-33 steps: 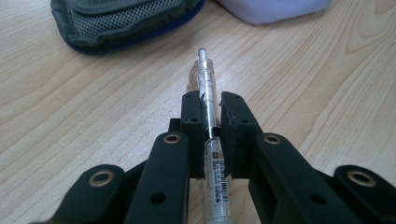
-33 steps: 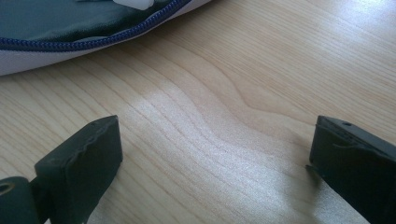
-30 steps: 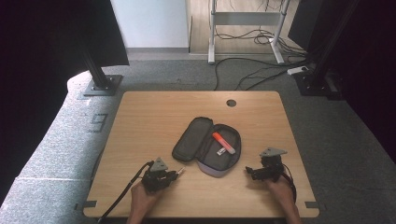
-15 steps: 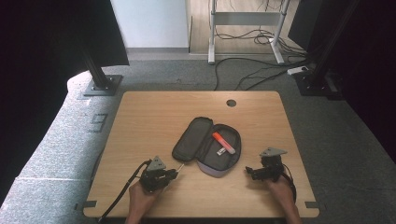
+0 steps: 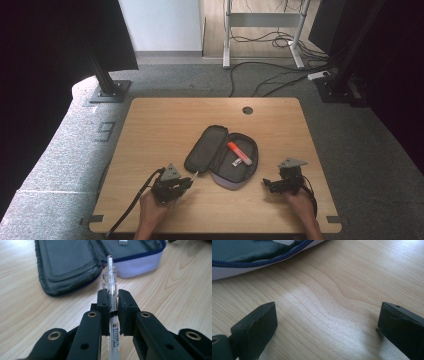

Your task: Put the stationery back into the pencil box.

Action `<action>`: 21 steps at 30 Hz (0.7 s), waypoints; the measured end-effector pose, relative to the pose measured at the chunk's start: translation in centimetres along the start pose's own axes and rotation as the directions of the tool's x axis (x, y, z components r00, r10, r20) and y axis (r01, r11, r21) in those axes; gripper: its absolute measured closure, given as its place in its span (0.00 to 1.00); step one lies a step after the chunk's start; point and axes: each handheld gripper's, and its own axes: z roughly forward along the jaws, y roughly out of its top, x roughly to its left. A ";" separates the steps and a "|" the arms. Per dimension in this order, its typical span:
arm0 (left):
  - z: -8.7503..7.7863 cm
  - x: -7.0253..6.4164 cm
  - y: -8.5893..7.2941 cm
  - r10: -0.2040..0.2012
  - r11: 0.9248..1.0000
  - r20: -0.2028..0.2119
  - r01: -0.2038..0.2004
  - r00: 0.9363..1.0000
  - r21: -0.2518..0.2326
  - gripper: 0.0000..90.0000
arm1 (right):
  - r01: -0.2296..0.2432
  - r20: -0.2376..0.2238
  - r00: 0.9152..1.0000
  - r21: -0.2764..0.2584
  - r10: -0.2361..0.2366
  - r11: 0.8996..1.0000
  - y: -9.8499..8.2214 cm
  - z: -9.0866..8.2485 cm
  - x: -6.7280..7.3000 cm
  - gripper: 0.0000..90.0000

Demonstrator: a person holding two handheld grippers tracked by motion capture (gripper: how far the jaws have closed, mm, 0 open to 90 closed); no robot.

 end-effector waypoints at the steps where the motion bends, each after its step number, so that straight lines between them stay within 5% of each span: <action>1: 0.0 0.0 0.2 0.004 1.000 -0.003 -0.004 1.000 0.000 0.89 | 0.000 0.000 1.000 0.000 0.000 1.000 0.0 0.0 0.0 0.02; 21: 0.1 -0.4 3.8 0.040 0.999 0.021 -0.040 0.999 -0.009 0.89 | -0.003 0.005 1.000 0.000 0.003 1.000 0.0 0.0 0.0 0.02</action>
